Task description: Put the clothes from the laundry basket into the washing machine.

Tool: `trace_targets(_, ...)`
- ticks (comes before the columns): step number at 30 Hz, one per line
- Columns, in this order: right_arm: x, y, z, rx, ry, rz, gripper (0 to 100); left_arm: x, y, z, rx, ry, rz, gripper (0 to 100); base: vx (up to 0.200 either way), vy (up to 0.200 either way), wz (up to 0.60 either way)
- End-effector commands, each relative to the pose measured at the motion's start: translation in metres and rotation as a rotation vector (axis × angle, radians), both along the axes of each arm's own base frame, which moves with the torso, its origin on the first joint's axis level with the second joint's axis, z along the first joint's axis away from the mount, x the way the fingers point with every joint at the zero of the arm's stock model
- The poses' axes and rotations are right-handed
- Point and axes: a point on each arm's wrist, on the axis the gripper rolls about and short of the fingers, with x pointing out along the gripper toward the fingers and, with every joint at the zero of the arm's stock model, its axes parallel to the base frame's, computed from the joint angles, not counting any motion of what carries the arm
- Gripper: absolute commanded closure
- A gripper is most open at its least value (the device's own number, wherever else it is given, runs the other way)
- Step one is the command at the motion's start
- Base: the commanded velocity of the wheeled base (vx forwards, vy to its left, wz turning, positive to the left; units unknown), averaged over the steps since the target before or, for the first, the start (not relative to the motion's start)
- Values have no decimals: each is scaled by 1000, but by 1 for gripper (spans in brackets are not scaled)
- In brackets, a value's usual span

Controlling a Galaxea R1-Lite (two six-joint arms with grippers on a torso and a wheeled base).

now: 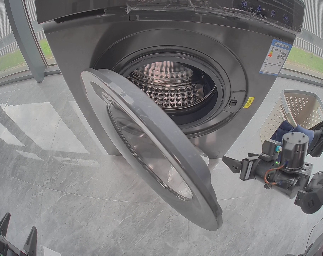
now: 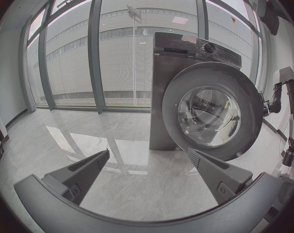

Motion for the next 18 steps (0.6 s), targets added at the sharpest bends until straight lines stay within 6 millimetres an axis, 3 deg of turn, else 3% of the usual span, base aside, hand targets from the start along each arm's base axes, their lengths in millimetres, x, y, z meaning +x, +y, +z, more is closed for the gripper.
trace_targets(1, 42, 16, -18, -7, 7, -36, 0, 1, 0, -5, -1, 8, 0, 0, 0, 0, 0)
trace_targets(4, 47, 24, -23, -12, 13, -19, 0, 1, 0, -5, -1, 8, 0, 0, 0, 0, 0)
trace_targets(9, 38, 38, -24, -18, 17, 34, 0, 1, 0, -5, -1, 8, 0, 0, 0, 0, 0)
trace_targets(18, -1, 65, -33, -51, 59, 184, 0, 1, 0, -5, -1, 8, 0, 0, 0, 0, 0)
